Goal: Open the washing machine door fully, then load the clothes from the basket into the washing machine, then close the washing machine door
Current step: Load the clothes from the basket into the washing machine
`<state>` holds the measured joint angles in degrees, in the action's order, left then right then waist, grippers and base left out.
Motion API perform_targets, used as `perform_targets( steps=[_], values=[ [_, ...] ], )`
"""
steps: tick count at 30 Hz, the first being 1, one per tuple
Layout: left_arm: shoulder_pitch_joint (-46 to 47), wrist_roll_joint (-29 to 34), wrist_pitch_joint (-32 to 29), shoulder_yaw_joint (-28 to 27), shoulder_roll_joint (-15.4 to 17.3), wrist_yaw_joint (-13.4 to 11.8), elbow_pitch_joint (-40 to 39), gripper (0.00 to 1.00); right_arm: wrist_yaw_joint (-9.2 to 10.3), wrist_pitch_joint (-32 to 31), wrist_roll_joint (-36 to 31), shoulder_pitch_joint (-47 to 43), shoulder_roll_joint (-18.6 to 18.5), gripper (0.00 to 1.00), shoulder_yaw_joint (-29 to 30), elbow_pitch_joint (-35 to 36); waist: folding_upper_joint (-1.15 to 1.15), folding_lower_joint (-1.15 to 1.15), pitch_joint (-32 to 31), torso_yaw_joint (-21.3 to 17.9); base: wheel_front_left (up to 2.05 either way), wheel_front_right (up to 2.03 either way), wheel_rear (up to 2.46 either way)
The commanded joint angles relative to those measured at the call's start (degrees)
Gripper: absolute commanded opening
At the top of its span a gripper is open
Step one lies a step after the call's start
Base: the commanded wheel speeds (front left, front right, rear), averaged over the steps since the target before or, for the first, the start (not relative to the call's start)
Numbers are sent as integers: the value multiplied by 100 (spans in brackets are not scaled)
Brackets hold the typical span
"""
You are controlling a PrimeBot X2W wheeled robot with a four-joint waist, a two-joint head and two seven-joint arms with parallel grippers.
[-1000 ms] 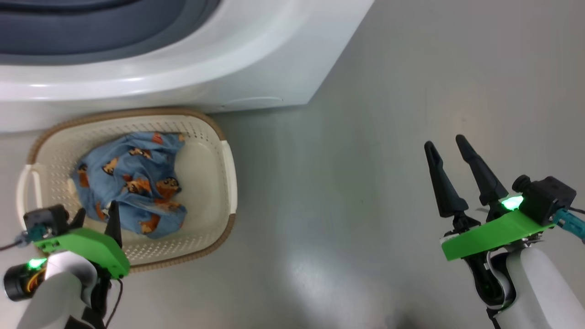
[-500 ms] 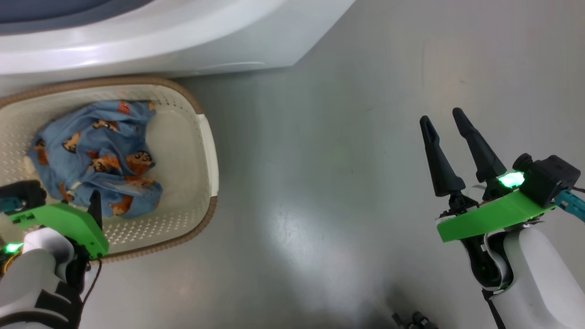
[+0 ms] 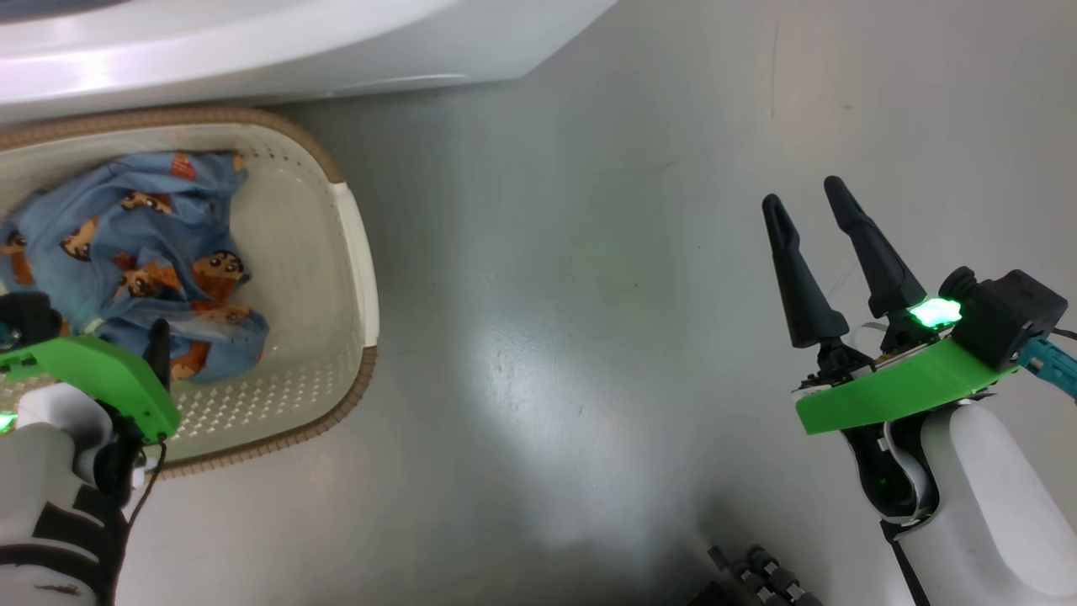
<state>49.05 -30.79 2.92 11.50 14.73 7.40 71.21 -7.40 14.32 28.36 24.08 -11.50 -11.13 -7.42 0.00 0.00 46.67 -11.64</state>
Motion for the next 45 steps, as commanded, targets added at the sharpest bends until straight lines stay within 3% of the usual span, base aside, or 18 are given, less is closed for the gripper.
perform_targets(
  steps=[1,9,10,11,12,13,14,24,35,45],
  values=[
    [-56,-69,-19,-68,292,9,-61,100,-9,68,-40,-119,-3,100,-135,129,0,0,49,-27,0,0,0],
    [85,-374,-140,201,398,9,-89,100,-9,68,-35,-48,1,100,-186,177,0,0,199,-91,0,0,0],
    [101,-412,-149,231,413,9,-92,89,-9,68,-36,-46,0,100,-185,180,0,0,211,-98,0,0,0],
    [116,-451,-153,258,425,9,-95,49,-9,68,-37,-46,-1,100,-183,182,0,0,218,-104,0,0,0],
    [129,-489,-156,284,430,9,-96,28,-9,68,-35,-46,-2,100,-180,183,0,0,223,-108,0,0,0],
    [140,-536,-158,304,432,9,-101,28,-9,68,-34,-45,-4,100,-178,181,0,0,225,-111,0,0,0],
    [153,-585,-151,319,446,9,-106,0,-9,68,-35,-43,-4,100,-177,180,0,0,226,-115,0,0,0],
    [72,-954,119,593,433,9,-195,0,-9,68,-57,-38,0,100,-149,146,0,0,-42,-25,0,0,0],
    [-439,-1350,1056,1022,353,9,-487,0,-9,68,-32,-197,-41,100,-95,10,0,0,-955,216,0,0,0],
    [-896,-1139,1205,906,356,9,-1155,0,-9,68,1,-481,-81,100,-19,-105,0,0,-1695,358,0,0,0]
  ],
)
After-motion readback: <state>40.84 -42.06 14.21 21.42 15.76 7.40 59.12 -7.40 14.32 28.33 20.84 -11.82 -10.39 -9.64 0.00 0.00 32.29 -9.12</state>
